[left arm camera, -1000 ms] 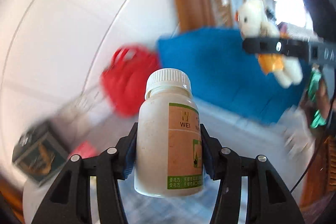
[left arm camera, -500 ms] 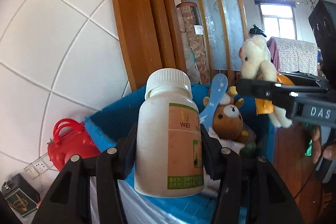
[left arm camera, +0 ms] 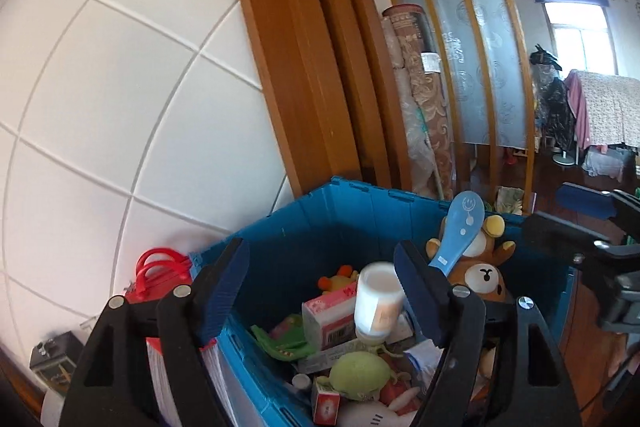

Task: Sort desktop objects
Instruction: 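Carry the bear and pill bottle over the blue crate and release them, then move both tools back over the remaining items on the bed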

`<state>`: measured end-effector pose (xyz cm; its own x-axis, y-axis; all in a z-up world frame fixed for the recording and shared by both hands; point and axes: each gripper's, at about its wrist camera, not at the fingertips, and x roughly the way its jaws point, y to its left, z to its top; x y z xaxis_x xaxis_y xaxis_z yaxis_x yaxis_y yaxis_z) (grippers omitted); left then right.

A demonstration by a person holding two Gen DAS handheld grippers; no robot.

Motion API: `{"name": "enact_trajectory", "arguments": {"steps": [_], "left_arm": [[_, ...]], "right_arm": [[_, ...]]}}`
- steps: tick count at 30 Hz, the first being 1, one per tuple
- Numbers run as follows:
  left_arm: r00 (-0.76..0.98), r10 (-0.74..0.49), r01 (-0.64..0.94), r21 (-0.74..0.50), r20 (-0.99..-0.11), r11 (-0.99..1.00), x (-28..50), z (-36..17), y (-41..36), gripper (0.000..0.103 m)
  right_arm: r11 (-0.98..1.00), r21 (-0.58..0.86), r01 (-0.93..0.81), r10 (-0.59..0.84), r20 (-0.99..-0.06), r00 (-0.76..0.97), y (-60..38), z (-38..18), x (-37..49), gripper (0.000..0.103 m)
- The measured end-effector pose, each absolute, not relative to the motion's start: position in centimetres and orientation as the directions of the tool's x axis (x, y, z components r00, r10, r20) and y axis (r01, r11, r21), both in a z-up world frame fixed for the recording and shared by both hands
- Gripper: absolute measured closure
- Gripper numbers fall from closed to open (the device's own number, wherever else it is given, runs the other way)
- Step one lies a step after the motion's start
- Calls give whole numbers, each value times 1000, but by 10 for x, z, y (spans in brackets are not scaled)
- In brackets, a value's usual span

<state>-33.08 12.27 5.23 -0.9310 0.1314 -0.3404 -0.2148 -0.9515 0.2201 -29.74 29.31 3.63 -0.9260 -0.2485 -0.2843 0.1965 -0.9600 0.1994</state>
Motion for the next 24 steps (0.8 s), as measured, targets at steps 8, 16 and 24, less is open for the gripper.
{"name": "enact_trajectory", "arguments": {"steps": [8, 16, 24], "left_arm": [[-949, 56, -131, 227, -310, -965, -279, 20, 108, 28], [-952, -46, -25, 229, -302, -973, -246, 7, 89, 28], [-943, -178, 119, 215, -282, -969, -231, 6, 65, 28]], "right_arm": [[-947, 178, 267, -306, -249, -919, 277, 31, -268, 12], [-925, 190, 328, -371, -275, -887, 259, 22, -250, 12], [-903, 185, 388, -427, -281, -860, 237, 19, -242, 11]]}}
